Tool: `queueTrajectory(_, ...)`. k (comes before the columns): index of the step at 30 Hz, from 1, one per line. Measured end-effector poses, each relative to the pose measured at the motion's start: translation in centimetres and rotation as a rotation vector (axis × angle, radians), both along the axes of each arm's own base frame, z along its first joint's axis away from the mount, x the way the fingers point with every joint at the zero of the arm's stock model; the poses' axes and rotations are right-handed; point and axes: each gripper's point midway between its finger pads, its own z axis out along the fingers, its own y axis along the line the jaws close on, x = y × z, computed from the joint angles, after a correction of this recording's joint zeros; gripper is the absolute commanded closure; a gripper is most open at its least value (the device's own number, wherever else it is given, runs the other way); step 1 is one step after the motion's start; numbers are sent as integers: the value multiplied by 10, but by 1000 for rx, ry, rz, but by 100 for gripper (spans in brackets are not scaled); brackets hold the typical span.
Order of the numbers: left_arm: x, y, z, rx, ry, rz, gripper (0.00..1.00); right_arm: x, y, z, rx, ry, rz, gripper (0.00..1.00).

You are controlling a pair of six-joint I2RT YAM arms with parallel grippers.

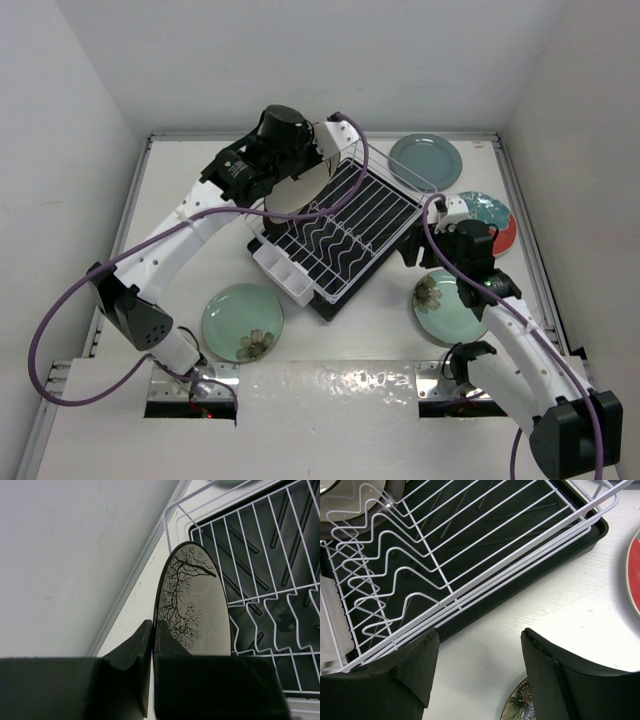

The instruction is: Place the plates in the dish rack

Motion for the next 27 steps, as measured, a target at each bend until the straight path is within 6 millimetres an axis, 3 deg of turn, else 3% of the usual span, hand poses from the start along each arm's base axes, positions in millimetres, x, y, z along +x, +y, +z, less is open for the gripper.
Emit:
queueTrajectory(6,4,1,4,1,-59,5,100,-3,-2,2,0,-13,-4,33)
queueTrajectory(15,2,1,-10,34,-70,29,100,-8,-8,-1,-34,-8,-13,32)
queueTrajectory(27,-7,5,-68,121,6,33,100,-9,-8,3,-30,-23,-14,31)
